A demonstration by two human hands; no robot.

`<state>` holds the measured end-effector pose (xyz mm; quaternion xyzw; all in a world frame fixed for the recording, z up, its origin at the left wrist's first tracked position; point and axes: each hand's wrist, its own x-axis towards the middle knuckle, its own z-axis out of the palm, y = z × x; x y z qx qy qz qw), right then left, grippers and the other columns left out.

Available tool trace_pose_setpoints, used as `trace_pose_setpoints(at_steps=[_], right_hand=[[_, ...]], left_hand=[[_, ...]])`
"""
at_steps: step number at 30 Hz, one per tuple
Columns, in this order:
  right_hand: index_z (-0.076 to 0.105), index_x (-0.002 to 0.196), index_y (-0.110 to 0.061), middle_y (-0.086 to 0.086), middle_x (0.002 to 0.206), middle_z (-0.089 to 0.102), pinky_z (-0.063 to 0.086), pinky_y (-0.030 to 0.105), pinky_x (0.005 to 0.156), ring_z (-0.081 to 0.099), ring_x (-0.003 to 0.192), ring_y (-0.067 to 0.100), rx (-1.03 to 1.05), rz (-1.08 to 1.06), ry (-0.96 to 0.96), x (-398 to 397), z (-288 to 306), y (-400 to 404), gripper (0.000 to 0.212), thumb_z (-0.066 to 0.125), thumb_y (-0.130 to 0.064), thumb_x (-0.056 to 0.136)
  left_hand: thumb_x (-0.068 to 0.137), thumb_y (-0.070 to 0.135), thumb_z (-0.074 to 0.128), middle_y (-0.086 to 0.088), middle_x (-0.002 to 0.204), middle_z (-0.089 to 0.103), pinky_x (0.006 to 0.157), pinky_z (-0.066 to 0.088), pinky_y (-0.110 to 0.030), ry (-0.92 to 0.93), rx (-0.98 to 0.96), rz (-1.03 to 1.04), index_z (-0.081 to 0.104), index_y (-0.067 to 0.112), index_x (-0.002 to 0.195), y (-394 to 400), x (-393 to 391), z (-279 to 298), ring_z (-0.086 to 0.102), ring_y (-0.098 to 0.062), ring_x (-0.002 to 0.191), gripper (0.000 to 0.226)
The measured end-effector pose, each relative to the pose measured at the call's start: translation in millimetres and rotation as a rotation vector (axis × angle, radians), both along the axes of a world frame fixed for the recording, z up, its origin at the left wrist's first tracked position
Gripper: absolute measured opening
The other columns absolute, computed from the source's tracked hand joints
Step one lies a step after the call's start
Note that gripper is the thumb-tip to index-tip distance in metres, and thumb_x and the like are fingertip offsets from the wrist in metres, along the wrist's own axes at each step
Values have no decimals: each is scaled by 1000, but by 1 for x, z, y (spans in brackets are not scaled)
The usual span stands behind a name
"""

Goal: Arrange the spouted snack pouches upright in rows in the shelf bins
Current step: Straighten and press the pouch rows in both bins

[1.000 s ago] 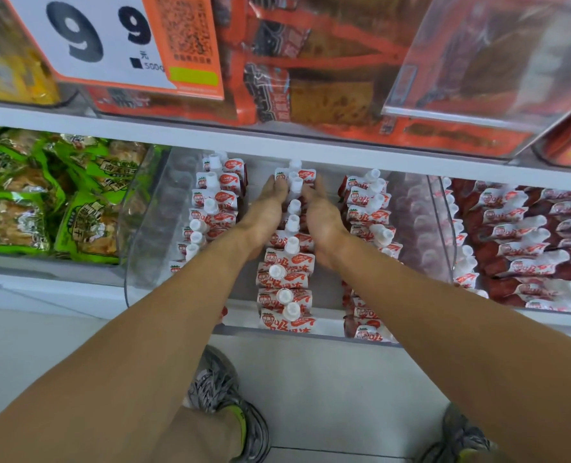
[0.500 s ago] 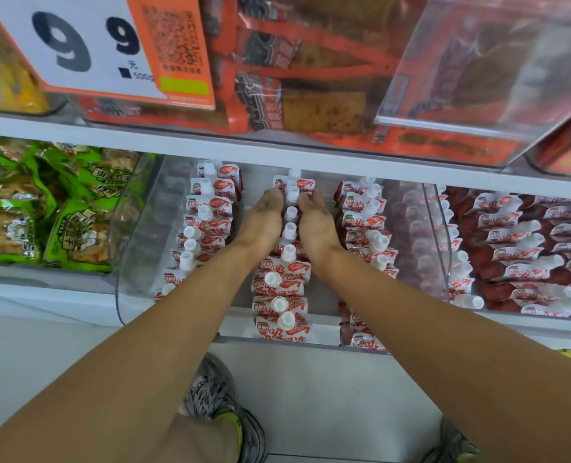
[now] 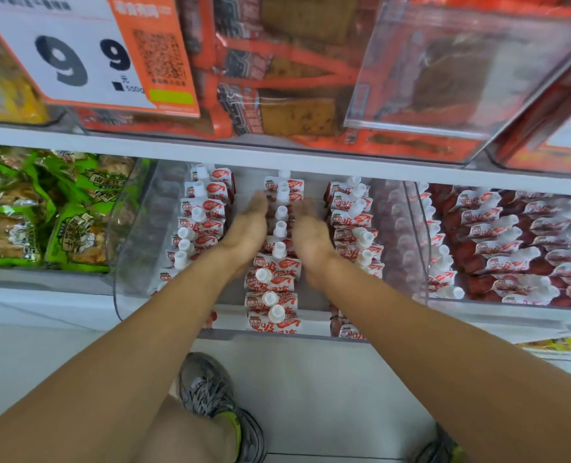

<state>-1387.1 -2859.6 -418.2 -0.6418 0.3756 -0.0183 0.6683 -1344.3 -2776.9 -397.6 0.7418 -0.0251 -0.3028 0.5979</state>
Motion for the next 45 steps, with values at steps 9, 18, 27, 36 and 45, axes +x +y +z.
trace_pose_setpoints(at_steps=[9, 18, 27, 36, 45], right_hand=[[45, 137, -28, -4, 130, 61, 47, 45, 100, 58, 115, 19, -88, 305, 62, -59, 48, 1, 56, 57, -49, 86], [25, 150, -31, -6, 139, 57, 49, 48, 99, 55, 124, 17, 258, 467, 73, -85, 57, 7, 67, 58, -28, 91], [66, 120, -15, 2, 118, 71, 53, 35, 93, 66, 109, 17, 317, 542, 110, -94, 63, 12, 40, 52, 6, 88], [67, 82, -11, -2, 75, 68, 46, 29, 68, 58, 72, 16, 308, 467, 216, -85, 67, 5, 19, 52, 1, 85], [65, 106, 7, 12, 104, 73, 56, 35, 74, 68, 94, 25, 428, 404, 193, -89, 60, 6, 40, 38, 13, 77]], left_hand=[[94, 54, 44, 9, 136, 49, 104, 40, -38, -123, 317, -343, 47, 25, 139, 52, -30, 33, 49, -20, 125, 53], [91, 51, 56, 14, 125, 63, 97, 49, -45, 46, 169, -430, 62, 30, 124, 69, -51, 39, 56, -13, 119, 40], [94, 42, 55, 14, 105, 68, 81, 53, -32, 6, 274, -429, 65, 35, 95, 72, -57, 37, 61, -5, 102, 13], [83, 64, 55, 13, 126, 57, 96, 51, -40, -24, 342, -492, 54, 31, 130, 79, -51, 34, 53, -12, 118, 57], [90, 47, 58, 18, 122, 62, 89, 53, -28, 58, 221, -554, 54, 36, 124, 80, -51, 35, 57, -3, 115, 35]])
